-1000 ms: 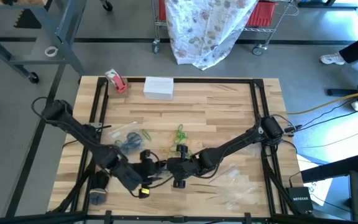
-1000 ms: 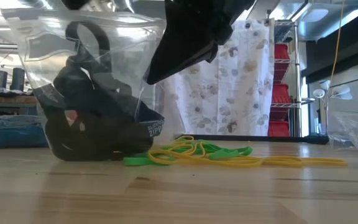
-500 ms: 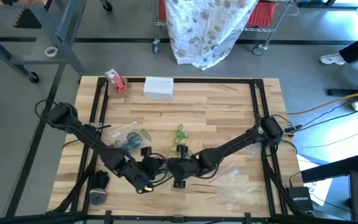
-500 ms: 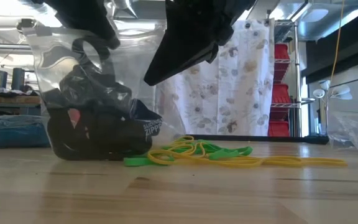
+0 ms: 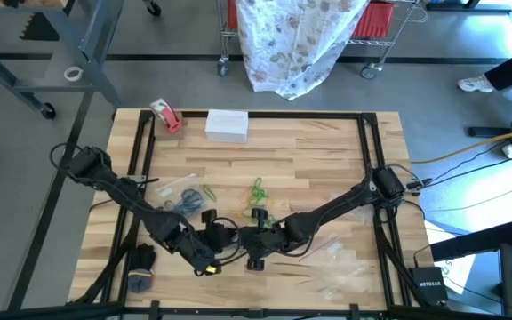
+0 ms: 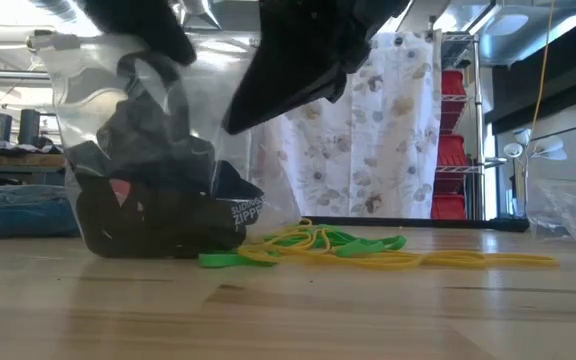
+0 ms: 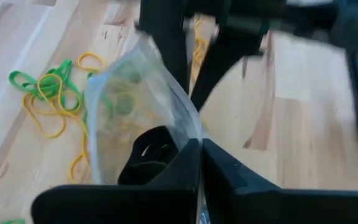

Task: Sort rubber bands
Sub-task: Close the transparent zip bag

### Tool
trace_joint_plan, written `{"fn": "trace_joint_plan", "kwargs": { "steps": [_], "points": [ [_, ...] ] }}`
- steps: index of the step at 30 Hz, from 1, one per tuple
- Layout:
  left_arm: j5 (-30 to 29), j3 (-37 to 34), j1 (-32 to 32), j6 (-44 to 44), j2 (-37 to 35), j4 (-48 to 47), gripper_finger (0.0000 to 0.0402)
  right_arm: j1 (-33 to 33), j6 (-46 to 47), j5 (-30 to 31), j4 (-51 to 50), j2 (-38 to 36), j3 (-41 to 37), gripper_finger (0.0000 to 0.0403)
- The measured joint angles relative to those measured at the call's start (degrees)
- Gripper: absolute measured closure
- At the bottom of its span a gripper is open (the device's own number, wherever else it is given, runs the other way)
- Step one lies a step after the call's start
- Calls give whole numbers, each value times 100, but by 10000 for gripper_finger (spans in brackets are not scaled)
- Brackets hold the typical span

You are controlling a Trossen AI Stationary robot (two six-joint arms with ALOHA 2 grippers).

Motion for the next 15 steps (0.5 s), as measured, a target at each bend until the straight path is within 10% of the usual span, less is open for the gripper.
{"fn": "trace_joint_plan", "kwargs": {
  "steps": [15],
  "points": [
    [31, 430, -70, -47, -9, -418, 400, 146, 131, 228, 196, -126, -494, 401]
  ]
}}
